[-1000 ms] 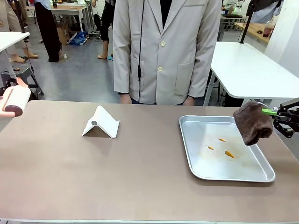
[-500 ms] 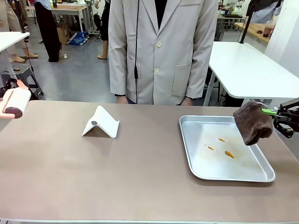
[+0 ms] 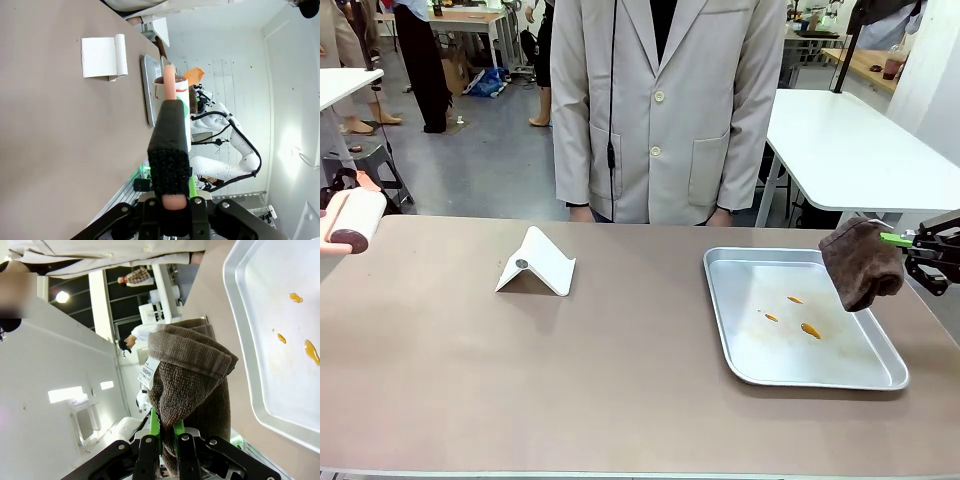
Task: Clean the surface of the table.
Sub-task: If a person points to the right, clean the right side of the table with your right hand, and if they point to the left, clean the left side with your left hand, then clean the area not pointed to by the person.
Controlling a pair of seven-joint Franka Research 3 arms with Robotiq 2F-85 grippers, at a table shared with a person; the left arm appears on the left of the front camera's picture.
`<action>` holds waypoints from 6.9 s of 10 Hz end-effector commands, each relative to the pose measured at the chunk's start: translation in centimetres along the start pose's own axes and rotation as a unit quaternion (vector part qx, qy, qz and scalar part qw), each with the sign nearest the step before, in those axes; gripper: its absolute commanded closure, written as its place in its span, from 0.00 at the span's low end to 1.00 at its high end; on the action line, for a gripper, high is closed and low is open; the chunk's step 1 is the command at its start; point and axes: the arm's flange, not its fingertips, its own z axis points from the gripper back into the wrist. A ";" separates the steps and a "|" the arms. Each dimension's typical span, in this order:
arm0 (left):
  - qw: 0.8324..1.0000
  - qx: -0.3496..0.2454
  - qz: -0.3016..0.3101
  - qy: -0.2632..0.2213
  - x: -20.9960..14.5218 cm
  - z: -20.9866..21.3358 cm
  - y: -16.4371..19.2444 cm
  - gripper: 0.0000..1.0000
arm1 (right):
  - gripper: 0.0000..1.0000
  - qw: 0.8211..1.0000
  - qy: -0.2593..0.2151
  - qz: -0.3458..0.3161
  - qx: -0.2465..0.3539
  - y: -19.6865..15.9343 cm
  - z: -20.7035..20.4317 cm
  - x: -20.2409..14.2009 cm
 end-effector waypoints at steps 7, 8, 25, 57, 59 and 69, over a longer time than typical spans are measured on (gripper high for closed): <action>1.000 -0.004 -0.007 -0.006 0.2 -0.1 -0.4 1.00 | 1.00 1.000 0.000 0.002 0.005 0.3 0.2 0.0; 1.000 -0.004 -0.007 -0.006 0.2 -0.1 -0.4 1.00 | 1.00 1.000 0.000 0.002 0.005 0.3 0.2 0.0; 1.000 -0.004 -0.007 -0.006 0.2 -0.1 -0.4 1.00 | 0.88 0.842 -0.058 0.127 -0.522 3.3 -11.3 4.6; 1.000 -0.004 -0.007 -0.006 0.2 -0.1 -0.4 1.00 | 0.88 0.857 0.001 0.034 -0.514 -5.7 -16.4 8.3; 1.000 -0.004 -0.007 -0.006 0.2 -0.1 -0.4 1.00 | 0.88 0.879 -0.012 0.018 -0.476 -5.3 -13.4 8.5; 1.000 -0.004 -0.007 -0.006 0.2 -0.1 -0.4 1.00 | 0.88 0.959 0.230 0.001 0.167 0.6 -5.6 4.8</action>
